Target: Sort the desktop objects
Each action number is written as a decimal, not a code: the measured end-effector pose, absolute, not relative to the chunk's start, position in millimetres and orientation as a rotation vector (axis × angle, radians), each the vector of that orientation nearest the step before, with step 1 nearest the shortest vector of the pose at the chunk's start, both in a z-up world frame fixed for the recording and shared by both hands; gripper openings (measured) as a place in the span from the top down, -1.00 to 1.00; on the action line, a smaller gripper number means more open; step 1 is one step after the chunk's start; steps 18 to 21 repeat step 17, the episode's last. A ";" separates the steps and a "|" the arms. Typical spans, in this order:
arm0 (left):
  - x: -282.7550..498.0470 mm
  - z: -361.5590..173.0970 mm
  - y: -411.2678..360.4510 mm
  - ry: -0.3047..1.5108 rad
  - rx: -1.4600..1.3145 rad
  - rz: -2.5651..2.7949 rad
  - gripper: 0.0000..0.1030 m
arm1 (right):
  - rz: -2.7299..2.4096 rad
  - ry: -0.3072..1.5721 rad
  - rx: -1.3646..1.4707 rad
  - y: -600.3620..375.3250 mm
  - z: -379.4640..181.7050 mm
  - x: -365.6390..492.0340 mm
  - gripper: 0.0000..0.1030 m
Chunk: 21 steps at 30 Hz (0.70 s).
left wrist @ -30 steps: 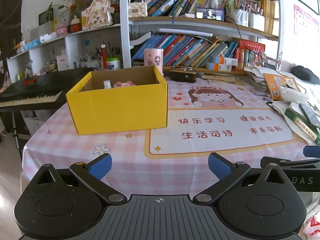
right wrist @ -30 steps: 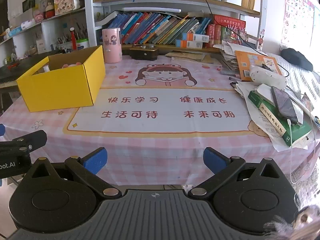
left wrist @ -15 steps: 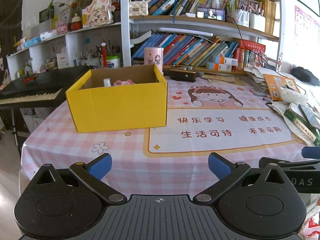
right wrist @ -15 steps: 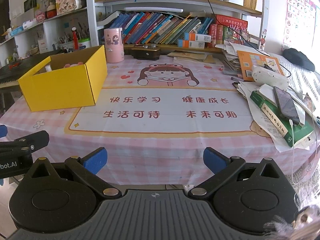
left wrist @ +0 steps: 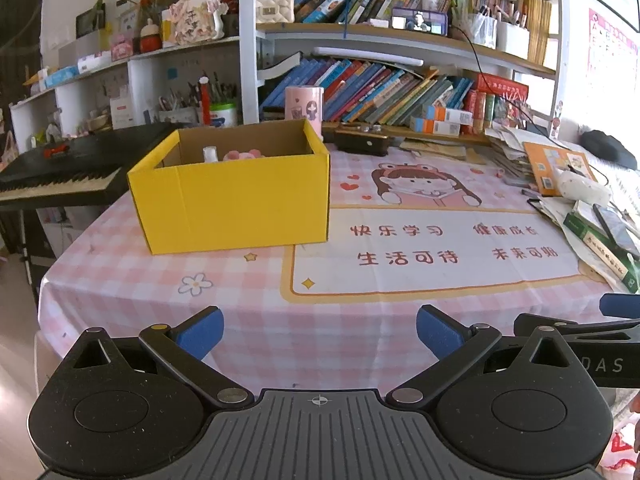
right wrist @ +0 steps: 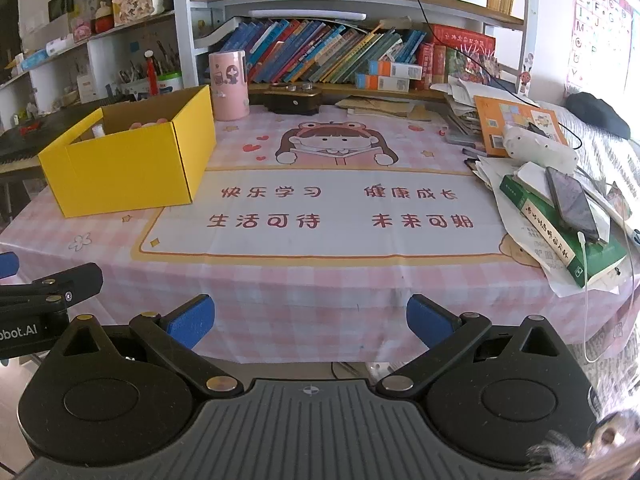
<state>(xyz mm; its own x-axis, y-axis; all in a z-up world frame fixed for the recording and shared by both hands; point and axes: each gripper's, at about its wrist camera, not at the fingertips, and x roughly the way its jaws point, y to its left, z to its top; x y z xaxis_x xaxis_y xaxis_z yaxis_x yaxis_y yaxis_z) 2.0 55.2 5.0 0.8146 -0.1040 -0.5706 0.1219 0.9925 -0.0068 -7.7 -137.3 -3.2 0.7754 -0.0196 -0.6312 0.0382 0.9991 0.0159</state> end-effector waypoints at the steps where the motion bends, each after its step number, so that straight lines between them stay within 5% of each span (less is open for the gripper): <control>1: 2.2 4.8 55.2 0.608 0.030 -0.121 -1.00 | -0.031 0.683 0.028 -137.4 -3.2 -7.5 -1.00; 21: 12.7 5.1 56.6 0.596 0.001 -0.103 -1.00 | 0.000 0.717 0.025 -138.9 -4.8 5.8 -1.00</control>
